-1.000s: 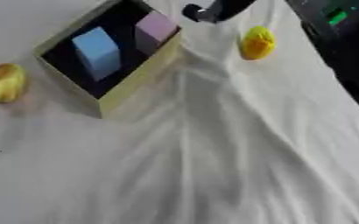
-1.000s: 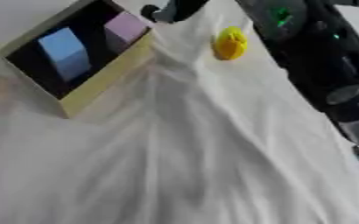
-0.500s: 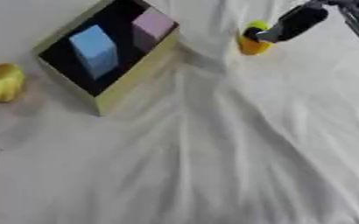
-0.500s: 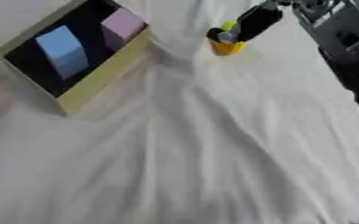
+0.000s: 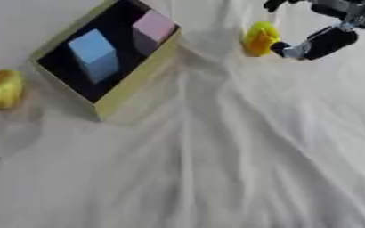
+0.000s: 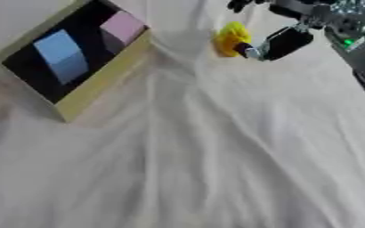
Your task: Pick up objects on the table and place them in the box.
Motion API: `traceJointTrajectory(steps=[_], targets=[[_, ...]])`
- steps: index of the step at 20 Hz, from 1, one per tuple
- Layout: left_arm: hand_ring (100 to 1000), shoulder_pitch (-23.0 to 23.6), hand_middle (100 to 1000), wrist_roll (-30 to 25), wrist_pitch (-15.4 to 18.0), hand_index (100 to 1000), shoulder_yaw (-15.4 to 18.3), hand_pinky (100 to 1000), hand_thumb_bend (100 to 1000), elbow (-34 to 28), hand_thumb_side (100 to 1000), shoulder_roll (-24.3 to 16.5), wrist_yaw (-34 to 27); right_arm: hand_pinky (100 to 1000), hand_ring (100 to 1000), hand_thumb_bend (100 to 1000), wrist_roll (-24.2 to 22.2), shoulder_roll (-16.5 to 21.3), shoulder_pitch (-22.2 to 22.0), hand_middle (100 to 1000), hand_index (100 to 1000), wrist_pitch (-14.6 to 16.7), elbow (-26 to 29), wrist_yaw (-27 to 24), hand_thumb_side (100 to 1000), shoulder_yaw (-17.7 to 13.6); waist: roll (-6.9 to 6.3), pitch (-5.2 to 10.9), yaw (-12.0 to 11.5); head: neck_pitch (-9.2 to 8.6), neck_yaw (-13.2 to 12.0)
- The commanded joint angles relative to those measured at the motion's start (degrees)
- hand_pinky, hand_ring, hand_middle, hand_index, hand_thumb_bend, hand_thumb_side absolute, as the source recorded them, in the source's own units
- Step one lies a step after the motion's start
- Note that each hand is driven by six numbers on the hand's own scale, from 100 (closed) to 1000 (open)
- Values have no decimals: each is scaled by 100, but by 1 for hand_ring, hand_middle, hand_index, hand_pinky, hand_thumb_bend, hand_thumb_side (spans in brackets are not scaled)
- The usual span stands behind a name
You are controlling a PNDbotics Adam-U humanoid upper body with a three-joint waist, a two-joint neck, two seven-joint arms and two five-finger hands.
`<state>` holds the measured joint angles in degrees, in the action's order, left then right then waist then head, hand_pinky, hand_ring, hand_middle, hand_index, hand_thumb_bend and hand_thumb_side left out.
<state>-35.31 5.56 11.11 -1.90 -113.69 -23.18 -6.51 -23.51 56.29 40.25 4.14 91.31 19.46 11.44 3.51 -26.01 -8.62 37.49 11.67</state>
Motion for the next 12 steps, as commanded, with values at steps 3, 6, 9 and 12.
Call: traceJointTrajectory(steps=[3,6,9,12], targets=[[683,-28,670,0,-19,791,35,650,100,-91,652,-106,13,909,908,215,189,111,137,812,897,-22,-295,-10,267,-139,-35,100,13,-92,-7],[684,-34,670,-18,-24,791,22,650,100,-91,652,-100,5,908,910,238,244,38,211,820,905,-7,-498,27,263,-126,-39,83,13,-102,-7],[684,-47,671,-27,-22,791,17,650,100,-91,652,-101,0,903,915,285,285,-30,289,828,910,45,-728,209,256,-111,-44,65,3,-107,-4],[685,-51,672,-33,-21,791,15,650,100,-91,652,-101,-4,903,917,288,318,-121,359,830,912,149,-1025,467,274,-93,-44,42,-11,-119,9]])
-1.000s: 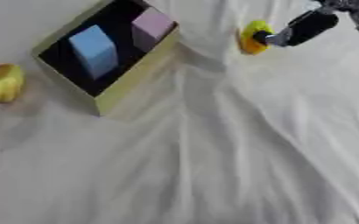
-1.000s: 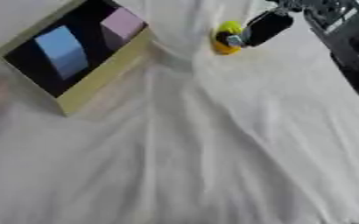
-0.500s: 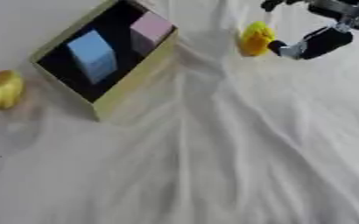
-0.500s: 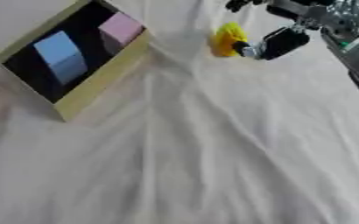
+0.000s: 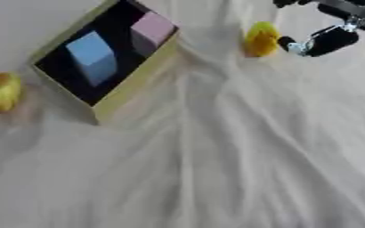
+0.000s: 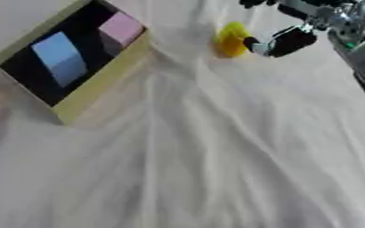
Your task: Pick up objects on the table and place them in the box.
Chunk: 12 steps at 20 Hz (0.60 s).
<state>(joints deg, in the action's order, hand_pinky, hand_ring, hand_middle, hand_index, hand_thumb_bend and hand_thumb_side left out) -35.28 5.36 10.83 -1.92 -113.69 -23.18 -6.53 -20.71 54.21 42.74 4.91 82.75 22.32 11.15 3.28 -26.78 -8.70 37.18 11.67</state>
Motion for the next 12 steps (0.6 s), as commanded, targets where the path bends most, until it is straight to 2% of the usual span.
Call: traceJointTrajectory(steps=[1,12], targets=[[685,-57,672,-13,6,791,18,650,100,-91,652,-102,-4,904,917,285,44,56,130,831,913,108,-253,232,279,-62,-22,110,-8,-95,13],[686,-102,675,-26,19,791,7,650,100,-91,651,-92,-19,906,918,261,22,-306,472,831,912,295,-854,506,304,-5,-24,34,-86,-240,71]])
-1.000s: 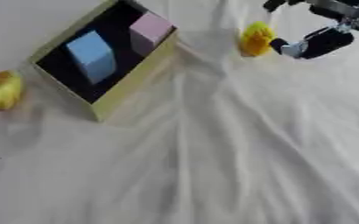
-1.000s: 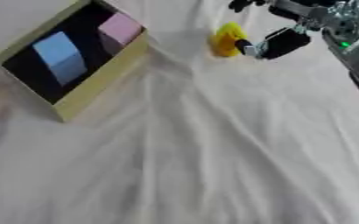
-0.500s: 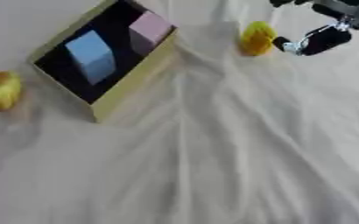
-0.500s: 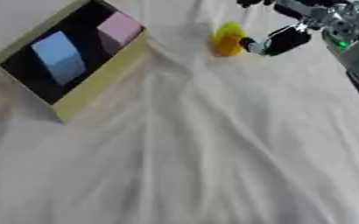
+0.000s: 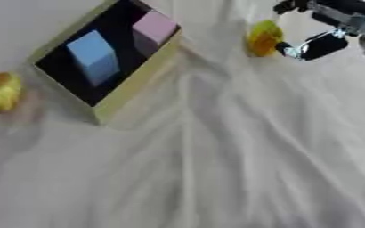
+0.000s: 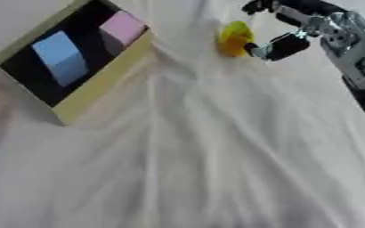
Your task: Pick up objects on the table and place them in the box.
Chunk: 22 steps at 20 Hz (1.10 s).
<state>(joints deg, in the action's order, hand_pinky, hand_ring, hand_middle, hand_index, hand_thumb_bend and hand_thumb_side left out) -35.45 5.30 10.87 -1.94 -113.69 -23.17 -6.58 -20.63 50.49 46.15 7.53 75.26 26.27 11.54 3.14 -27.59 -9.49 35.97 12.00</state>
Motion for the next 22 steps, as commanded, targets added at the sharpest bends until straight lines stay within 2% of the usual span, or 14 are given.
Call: traceJointTrajectory(steps=[1,10,14,17,18,20,22], targets=[[687,-87,676,-19,17,791,10,650,100,-91,651,-94,-14,906,917,256,26,37,156,830,912,46,-163,145,303,-41,-8,109,-17,-136,48],[688,-111,678,-24,19,791,4,650,100,-91,651,-93,-21,899,915,289,147,-177,318,824,905,139,-624,590,303,-62,21,45,-98,-258,128],[689,-123,679,-34,21,791,-2,650,100,-91,651,-91,-28,888,900,299,146,-238,345,787,875,179,-755,803,260,-56,24,27,-107,-259,143],[689,-112,680,-36,16,791,-3,650,100,-91,651,-91,-32,877,876,224,177,-261,350,754,851,187,-787,909,155,-53,25,26,-105,-237,139],[689,-109,680,-36,14,791,-5,650,100,-91,651,-91,-33,874,868,164,189,-263,352,742,836,184,-779,916,101,-52,25,30,-100,-225,136],[689,-105,680,-40,11,791,-10,650,100,-91,651,-88,-37,866,845,100,203,-265,358,710,811,167,-753,884,100,-45,27,38,-90,-209,133],[690,-102,681,-45,6,791,-16,650,100,-91,651,-84,-41,861,828,100,208,-270,361,686,794,145,-716,820,100,-28,27,48,-83,-199,132]])
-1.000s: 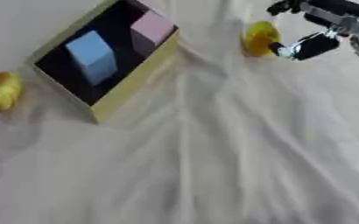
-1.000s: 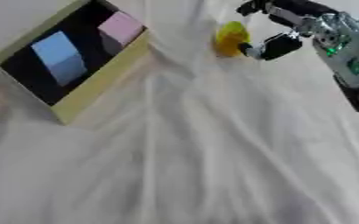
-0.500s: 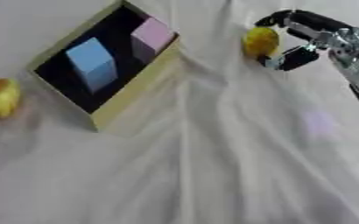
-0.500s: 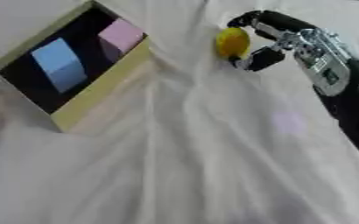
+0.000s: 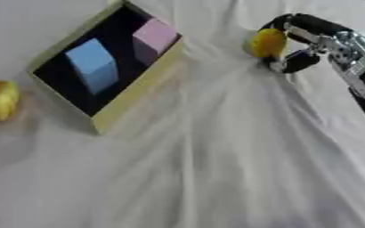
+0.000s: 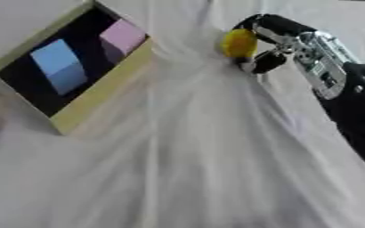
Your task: Pick up objects on the table and place them in the box.
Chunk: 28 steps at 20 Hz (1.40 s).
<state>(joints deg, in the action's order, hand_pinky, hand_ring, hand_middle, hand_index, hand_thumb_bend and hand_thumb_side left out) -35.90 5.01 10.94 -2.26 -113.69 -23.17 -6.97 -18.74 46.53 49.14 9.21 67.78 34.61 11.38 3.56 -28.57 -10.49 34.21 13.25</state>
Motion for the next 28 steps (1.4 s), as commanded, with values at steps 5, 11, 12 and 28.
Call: traceJointTrajectory(steps=[5,11,12,28], targets=[[690,-25,681,-16,-12,791,18,650,100,-91,651,-95,1,858,821,100,-23,194,38,669,782,-49,301,-293,100,58,-15,198,48,56,-22],[691,24,682,-22,-23,792,15,651,100,-91,651,-116,14,858,822,100,-116,328,30,670,781,-157,614,-524,100,38,-3,288,108,142,-61],[691,32,682,-24,-25,792,15,651,100,-91,651,-119,16,859,823,100,-141,353,27,673,783,-189,658,-562,100,25,0,302,117,153,-68],[695,75,685,-64,-46,793,-7,651,100,-91,651,-133,18,887,851,100,-606,594,-45,731,844,-615,1298,-1427,100,-146,12,389,189,216,-102]])
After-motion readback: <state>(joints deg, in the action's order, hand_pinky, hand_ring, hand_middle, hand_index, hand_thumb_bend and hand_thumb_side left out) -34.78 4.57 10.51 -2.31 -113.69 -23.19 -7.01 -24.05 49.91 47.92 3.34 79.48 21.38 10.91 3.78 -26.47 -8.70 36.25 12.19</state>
